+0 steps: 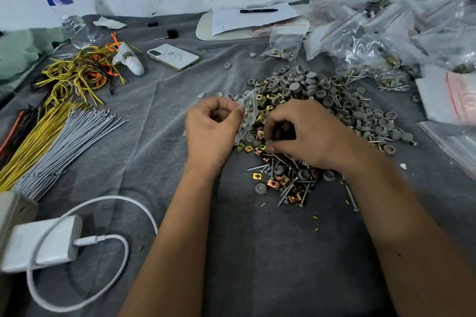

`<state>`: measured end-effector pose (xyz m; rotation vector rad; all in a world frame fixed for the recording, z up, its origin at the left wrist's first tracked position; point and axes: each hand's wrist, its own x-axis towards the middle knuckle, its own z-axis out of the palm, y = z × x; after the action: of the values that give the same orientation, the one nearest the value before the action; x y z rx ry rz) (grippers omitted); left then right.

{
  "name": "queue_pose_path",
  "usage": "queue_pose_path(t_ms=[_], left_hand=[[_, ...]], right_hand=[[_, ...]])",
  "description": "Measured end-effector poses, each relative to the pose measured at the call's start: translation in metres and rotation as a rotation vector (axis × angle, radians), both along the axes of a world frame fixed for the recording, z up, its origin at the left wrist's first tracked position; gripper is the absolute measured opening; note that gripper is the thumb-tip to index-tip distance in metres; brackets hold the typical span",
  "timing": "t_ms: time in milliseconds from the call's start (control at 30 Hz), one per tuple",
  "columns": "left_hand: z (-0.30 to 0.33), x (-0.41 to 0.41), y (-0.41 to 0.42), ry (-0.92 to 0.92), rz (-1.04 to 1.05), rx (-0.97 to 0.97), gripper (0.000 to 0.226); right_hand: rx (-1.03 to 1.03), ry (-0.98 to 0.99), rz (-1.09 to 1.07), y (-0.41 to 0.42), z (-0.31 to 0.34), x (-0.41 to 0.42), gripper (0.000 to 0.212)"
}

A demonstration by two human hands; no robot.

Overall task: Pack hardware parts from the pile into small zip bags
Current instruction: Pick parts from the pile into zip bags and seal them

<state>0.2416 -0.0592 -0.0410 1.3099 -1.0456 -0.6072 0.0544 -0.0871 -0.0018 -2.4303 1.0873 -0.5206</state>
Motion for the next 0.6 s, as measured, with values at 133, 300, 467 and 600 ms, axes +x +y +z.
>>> queue_pose_path(t_ms=[133,300,467,600], left_hand=[[-0.001,-0.001,0.0,-0.081,-0.068,0.0,0.007],[0.005,-0.006,0.003,0.124,-0.162,0.015,0.007],[0.007,-0.003,0.005,0.309,-0.193,0.025,0.024],[0.006,-0.004,0.005,0.273,-0.177,0.014,0.024]], right_hand=[[-0.094,-0.397,-0.101,0.002,0.0,0.005,0.016],[-0.065,-0.484,-0.009,0.009,-0.003,0.016,0.011],[-0.064,-0.345,-0.01,0.007,-0.012,0.017,0.012],[-0.108,-0.352,-0.093,0.004,-0.014,0.017,0.018]])
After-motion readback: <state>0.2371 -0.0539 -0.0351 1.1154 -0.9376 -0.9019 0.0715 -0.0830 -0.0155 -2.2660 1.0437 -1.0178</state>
